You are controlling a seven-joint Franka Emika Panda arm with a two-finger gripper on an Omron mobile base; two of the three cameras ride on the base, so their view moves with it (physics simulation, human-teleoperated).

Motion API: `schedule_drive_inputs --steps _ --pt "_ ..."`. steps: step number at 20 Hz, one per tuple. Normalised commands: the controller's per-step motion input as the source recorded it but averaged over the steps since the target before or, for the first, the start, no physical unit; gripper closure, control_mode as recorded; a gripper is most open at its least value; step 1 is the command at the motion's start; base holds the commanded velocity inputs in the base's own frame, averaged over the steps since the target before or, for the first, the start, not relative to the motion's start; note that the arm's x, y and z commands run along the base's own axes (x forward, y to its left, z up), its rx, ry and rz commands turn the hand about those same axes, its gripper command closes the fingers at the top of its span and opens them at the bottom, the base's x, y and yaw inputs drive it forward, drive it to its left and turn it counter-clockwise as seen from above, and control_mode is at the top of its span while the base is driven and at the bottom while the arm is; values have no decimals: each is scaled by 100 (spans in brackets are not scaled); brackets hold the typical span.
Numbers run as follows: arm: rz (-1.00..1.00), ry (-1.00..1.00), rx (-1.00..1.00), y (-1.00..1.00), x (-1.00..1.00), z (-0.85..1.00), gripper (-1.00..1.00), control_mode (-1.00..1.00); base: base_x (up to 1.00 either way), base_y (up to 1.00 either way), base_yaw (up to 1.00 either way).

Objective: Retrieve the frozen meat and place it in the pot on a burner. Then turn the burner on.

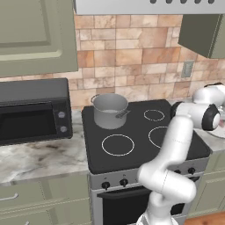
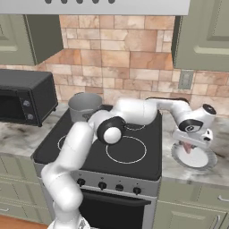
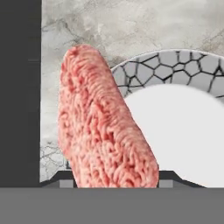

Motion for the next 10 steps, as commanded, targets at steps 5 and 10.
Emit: schedule_drive_inputs --steps 5,10 --pt "-6 -14 -5 80 -29 29 100 -100 0 0 0" --pt "-9 -10 -6 84 -29 29 100 -100 0 0 0"
